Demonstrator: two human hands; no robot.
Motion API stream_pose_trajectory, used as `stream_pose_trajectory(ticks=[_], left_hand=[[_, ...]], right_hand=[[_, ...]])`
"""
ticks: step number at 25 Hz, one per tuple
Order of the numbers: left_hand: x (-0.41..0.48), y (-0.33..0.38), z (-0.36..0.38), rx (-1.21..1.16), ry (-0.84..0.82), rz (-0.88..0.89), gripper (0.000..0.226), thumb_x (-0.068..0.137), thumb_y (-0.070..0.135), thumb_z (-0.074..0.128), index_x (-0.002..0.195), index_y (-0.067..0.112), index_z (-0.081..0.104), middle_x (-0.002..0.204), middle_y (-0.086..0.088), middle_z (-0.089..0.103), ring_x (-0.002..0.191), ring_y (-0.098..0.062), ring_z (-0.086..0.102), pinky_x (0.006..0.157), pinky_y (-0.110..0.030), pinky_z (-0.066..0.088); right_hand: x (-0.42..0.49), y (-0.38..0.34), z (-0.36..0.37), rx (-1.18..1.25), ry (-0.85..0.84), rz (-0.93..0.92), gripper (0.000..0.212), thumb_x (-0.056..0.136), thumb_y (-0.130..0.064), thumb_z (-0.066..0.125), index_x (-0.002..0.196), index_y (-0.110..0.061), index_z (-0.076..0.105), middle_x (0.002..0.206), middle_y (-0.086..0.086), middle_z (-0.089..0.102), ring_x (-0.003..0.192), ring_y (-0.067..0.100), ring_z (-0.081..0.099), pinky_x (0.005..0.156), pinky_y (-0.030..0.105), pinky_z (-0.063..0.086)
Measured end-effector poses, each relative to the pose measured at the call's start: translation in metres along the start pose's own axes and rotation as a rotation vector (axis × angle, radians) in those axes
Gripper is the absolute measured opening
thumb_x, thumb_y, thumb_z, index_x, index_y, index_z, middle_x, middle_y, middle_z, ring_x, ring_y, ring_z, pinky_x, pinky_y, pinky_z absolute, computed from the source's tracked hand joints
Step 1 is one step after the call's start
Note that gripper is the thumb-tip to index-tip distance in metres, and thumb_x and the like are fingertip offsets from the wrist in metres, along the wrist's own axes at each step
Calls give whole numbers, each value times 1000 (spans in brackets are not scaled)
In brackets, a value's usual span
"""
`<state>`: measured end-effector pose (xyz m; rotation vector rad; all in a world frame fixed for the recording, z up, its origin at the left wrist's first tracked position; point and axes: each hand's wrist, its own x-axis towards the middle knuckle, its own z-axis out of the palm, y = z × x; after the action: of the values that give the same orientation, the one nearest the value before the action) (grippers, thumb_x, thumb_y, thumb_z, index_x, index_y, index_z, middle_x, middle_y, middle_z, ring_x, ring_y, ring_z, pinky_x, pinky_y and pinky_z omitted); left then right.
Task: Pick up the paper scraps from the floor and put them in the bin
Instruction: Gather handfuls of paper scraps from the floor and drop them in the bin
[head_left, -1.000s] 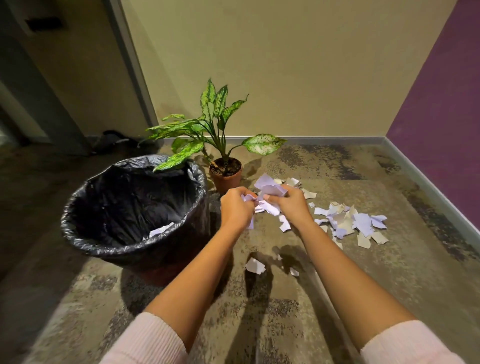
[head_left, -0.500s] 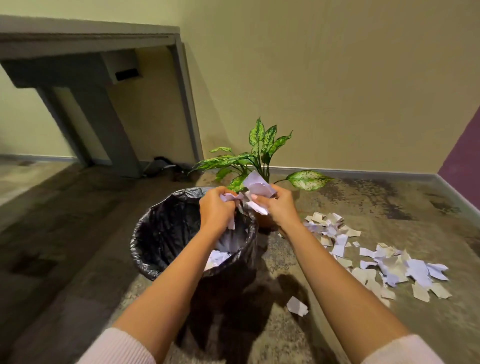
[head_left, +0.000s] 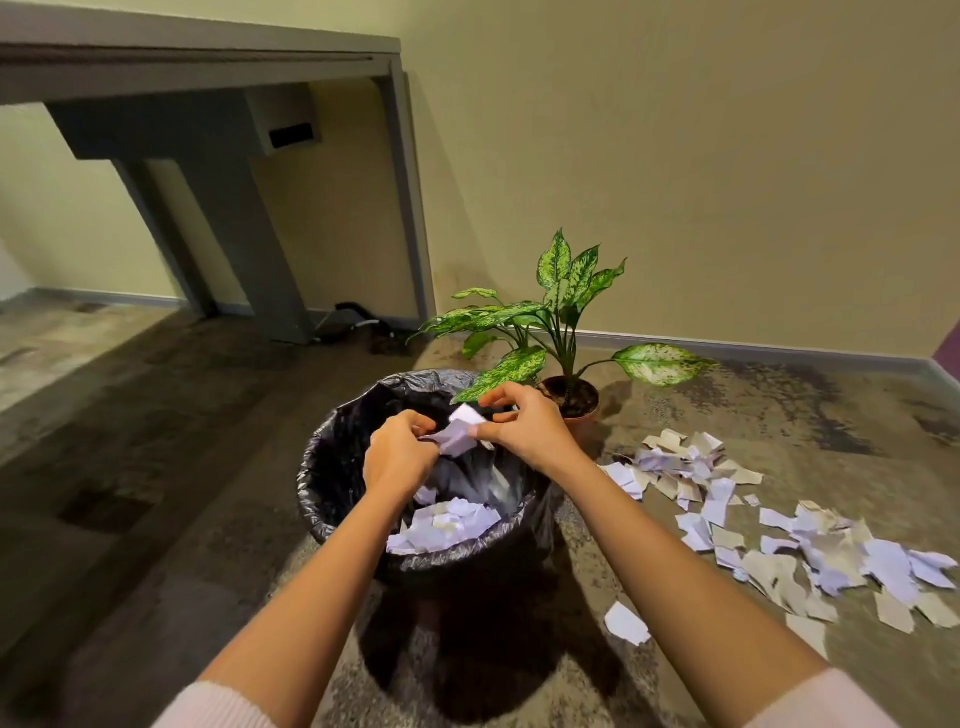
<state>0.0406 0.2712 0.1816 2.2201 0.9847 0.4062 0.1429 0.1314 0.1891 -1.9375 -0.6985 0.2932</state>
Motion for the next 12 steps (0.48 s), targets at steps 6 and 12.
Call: stream_pose_trajectory(ticks=[6, 12], left_hand=[[-8, 8, 2, -4, 8, -1, 42, 77, 4, 55, 112, 25, 65, 113, 3, 69, 97, -18, 60, 71, -28, 41], [-26, 47, 11, 6, 65, 170, 32, 82, 16, 57, 112, 23, 65, 113, 3, 69, 102, -23, 63, 79, -34, 50]], right_hand=[[-7, -5, -10, 50, 70, -23, 23, 76, -14, 77, 97, -18, 68, 101, 3, 67, 92, 14, 65, 77, 22, 50], [-24, 7, -40, 14, 215, -19, 16, 77, -17, 76, 89, -24, 68, 93, 0, 70, 89, 13, 64, 78, 25, 49]])
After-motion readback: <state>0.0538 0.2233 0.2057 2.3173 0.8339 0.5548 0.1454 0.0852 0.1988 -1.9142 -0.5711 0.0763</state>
